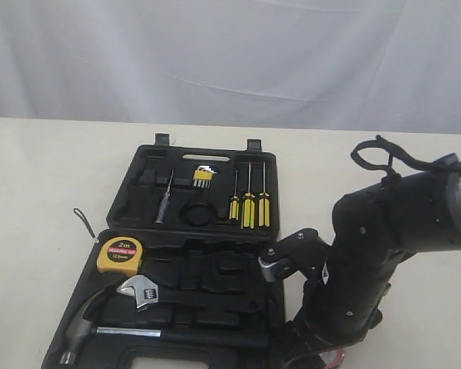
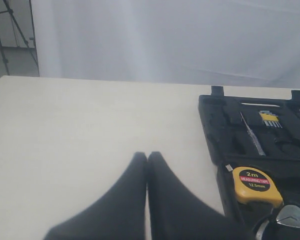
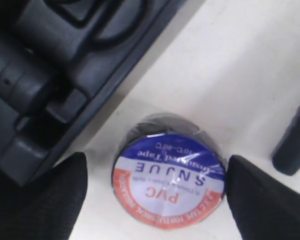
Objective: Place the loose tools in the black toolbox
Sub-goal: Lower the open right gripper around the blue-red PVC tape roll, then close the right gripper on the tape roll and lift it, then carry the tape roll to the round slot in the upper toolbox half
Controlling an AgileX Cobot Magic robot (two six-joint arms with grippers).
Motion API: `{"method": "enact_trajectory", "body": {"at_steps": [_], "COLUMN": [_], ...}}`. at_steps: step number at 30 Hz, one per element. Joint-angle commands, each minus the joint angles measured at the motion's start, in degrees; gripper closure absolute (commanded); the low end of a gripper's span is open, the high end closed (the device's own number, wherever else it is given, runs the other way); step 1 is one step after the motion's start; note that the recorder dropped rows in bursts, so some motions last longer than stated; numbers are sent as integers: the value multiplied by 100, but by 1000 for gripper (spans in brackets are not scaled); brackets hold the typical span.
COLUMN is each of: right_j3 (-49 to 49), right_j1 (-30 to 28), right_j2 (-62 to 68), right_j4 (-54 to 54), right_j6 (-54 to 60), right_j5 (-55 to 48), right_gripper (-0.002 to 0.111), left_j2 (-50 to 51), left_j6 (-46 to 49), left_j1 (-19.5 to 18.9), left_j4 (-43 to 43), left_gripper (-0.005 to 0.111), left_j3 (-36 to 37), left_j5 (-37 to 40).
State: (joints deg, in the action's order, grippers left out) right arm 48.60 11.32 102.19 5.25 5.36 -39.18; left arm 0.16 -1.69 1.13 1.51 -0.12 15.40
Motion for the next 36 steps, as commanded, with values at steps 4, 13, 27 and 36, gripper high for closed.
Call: {"method": "enact_trajectory", "body": {"at_steps": [4, 13, 27, 36], "right_j3": [-8, 496, 5826, 7137], "right_j1": [20, 20, 20, 24], "right_j2": [192, -57, 1709, 3066], "right_j4": [-43, -363, -525, -163], "right_j6": [-108, -131, -135, -121], "right_j5": [-149, -1922, -3007, -2847], "right_gripper": [60, 108, 109, 109], "left_j2": [-16, -16, -16, -16], "left_j6": [-3, -3, -3, -3], "left_j1": [12, 12, 12, 12], "left_j4": [-3, -3, 71, 59], "left_gripper": [107, 107, 107, 107], "left_j3": [12, 12, 12, 12], "left_j5": [-3, -3, -3, -3]}}
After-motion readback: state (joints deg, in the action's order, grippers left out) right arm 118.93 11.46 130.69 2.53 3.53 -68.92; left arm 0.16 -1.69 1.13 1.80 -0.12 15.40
